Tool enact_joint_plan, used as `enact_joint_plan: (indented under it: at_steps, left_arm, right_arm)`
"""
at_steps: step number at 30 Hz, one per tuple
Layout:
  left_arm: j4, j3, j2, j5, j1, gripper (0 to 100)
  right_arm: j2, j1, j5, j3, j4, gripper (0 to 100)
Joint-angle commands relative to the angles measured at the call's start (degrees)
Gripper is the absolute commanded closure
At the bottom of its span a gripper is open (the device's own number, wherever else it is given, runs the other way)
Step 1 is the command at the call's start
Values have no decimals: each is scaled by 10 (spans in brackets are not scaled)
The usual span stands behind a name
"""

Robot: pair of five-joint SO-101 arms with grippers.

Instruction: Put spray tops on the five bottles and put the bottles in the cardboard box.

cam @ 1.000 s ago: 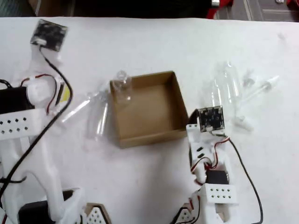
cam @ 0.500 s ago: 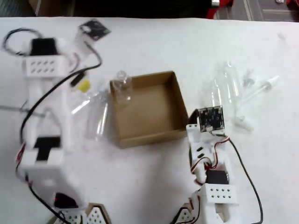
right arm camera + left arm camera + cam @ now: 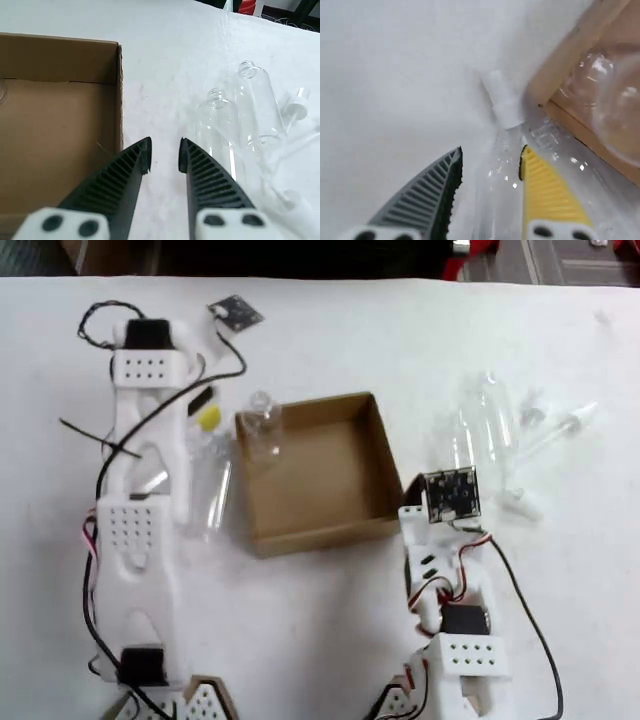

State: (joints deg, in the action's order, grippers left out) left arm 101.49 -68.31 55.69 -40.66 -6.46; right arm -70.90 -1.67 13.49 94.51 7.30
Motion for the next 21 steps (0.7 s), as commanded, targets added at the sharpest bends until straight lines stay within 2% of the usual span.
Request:
enact_joint_plan:
  at_steps: [1,21]
  left_arm:
    - [4,-50,14,-10,14,817]
    - [8,-48,94,-11,6,822]
  right_arm:
    - [0,5,2,-7,-12,915]
    - [1,5,4,-7,-12,916]
